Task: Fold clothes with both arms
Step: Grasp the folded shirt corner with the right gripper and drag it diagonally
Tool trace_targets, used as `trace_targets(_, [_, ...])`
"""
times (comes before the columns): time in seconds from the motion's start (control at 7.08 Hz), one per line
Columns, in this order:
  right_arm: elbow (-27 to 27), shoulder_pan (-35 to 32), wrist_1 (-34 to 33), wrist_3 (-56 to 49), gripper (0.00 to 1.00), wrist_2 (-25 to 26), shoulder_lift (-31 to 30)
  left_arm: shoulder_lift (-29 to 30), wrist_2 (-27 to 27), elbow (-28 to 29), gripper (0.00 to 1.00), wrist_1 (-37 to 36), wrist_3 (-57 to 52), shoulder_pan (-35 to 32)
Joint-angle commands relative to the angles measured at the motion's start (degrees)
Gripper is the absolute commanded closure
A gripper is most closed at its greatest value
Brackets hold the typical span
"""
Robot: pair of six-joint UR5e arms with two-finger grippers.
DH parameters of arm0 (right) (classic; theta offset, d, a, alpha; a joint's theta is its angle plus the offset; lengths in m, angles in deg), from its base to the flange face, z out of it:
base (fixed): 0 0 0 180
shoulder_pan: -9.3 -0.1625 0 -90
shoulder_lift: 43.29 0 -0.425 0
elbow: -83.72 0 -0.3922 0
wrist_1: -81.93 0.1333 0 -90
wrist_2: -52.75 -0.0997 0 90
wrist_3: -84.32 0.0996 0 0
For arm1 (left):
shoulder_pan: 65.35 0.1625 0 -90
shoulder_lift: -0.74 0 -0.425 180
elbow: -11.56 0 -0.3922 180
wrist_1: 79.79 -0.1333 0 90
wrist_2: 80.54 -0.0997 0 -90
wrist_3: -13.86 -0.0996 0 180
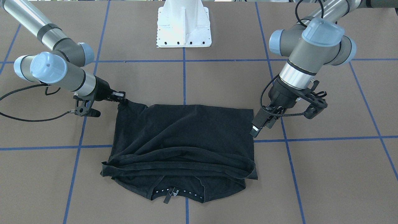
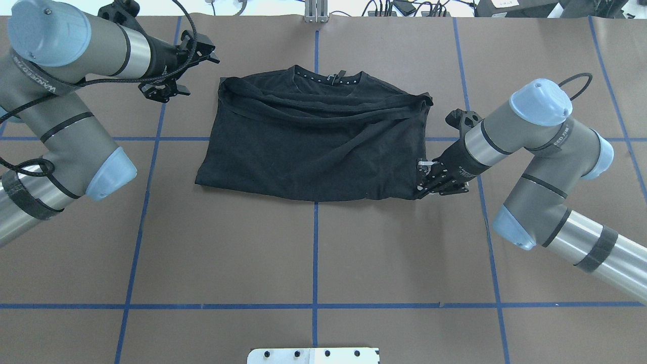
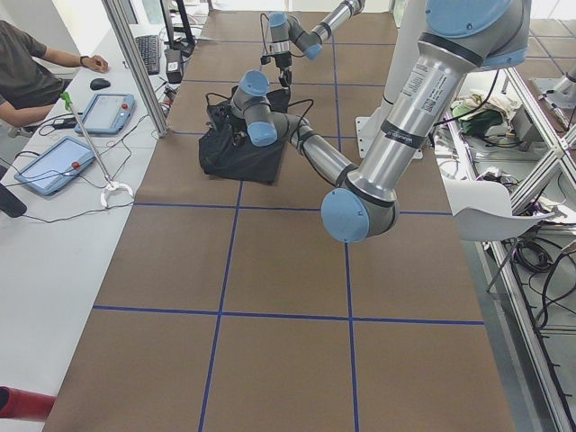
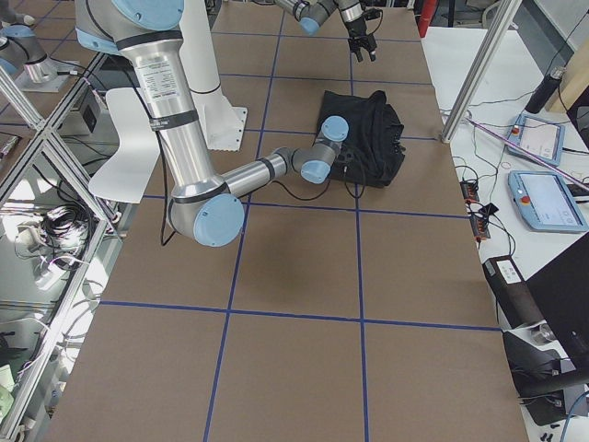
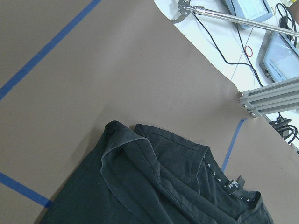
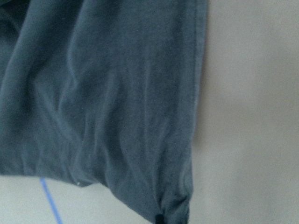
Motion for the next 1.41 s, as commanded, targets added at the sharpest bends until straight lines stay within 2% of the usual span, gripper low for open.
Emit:
trace_targets(0.0, [12.9,11.8,0.1,15.1,1.00,-3.4,-1.0,-1.2,0.1,-1.6,0.00,0.0,0.0,0.0])
trace_targets(0.14, [13.9,17.5,0.1,18.9,1.00,-3.4,1.4,-2.9,0.1,-3.5,0.01,0.0,0.0,0.1])
trace_targets(0.28, [13.6,20.2,0.3,21.9,0.14,-3.5,3.6,-2.9,0.1,-3.9,0.00,0.0,0.0,0.4])
trace_targets(0.42, [13.6,19.8,0.5,22.7,0.01,-3.0,4.2,-3.4,0.2,-3.8,0.00,0.1,0.0,0.8])
trace_targets(0.71, [12.9,8.6,0.3,22.1,0.00,-3.3,3.6,-3.7,-0.2,-3.9,0.00,0.1,-2.5,4.8])
trace_targets(0.99, [12.0,0.1,0.2,21.6,0.00,-1.9,3.7,-7.0,-0.4,-3.9,0.00,0.7,-4.0,8.7])
trace_targets(1.27, [11.9,-1.2,0.1,18.3,0.00,1.7,4.0,-9.3,-2.5,-0.5,0.01,8.1,-4.0,10.0])
